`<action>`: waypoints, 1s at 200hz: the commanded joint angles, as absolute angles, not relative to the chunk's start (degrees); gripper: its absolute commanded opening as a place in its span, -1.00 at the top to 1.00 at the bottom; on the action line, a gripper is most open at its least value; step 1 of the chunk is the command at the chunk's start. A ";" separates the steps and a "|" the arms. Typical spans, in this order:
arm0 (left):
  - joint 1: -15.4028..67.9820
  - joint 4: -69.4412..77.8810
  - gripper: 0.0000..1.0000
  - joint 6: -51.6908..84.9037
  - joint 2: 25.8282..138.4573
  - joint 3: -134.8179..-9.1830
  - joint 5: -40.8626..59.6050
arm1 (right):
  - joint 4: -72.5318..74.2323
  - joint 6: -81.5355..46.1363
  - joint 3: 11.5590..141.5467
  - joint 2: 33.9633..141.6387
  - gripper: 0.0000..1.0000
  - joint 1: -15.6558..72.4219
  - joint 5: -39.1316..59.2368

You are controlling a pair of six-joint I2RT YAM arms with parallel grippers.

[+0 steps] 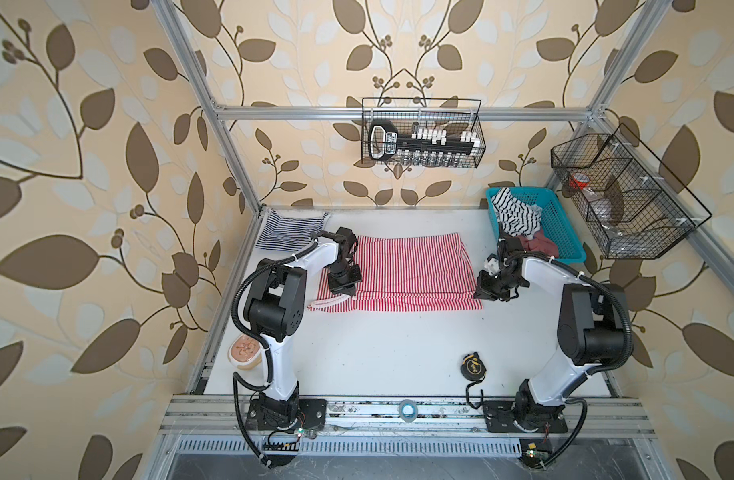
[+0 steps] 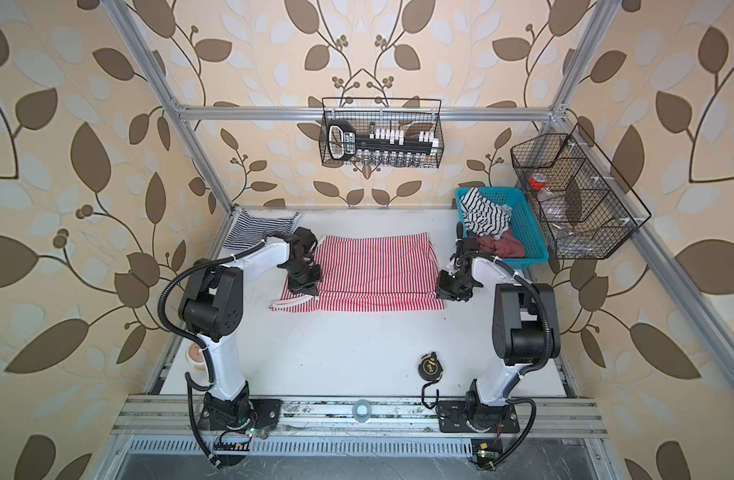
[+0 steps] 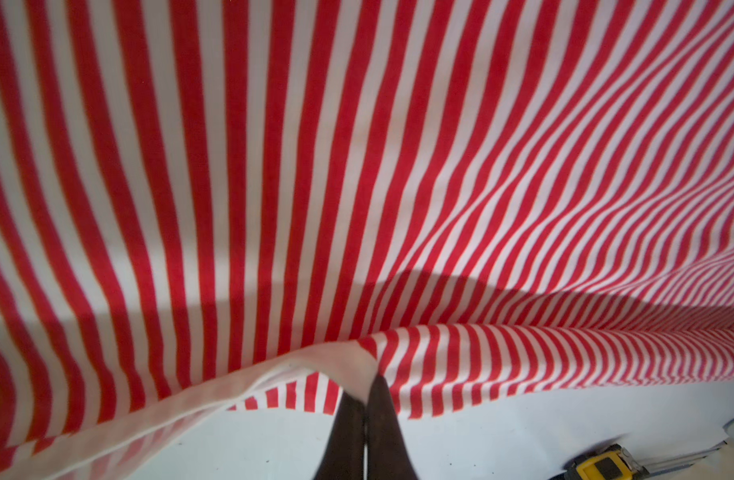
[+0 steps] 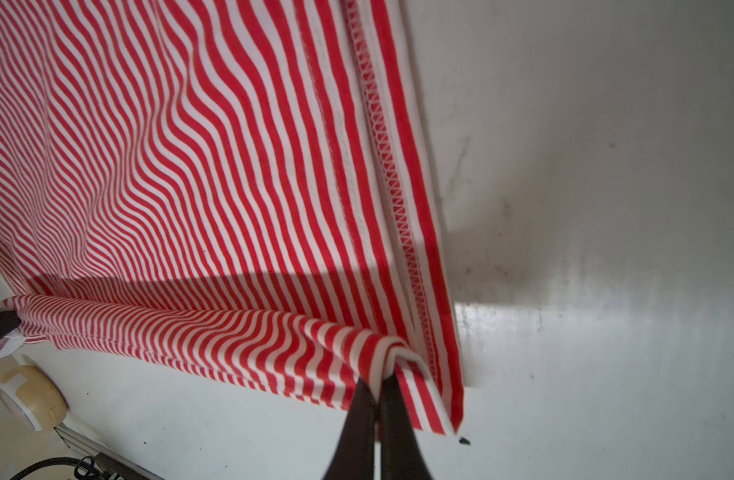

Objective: Fold and stack the tank tops

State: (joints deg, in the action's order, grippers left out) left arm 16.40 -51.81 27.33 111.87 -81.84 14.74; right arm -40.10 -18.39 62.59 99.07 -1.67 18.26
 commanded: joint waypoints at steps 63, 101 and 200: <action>15.29 -55.12 1.00 24.65 115.33 -87.05 15.03 | -39.24 -18.97 65.19 102.49 1.00 -2.99 19.11; 14.20 -54.03 1.00 25.61 117.25 -86.82 16.07 | -39.02 -18.96 66.52 104.85 1.00 -3.14 18.80; 11.69 -51.50 0.34 29.51 117.57 -94.73 19.34 | -34.72 -22.49 69.46 102.95 0.48 -4.48 22.24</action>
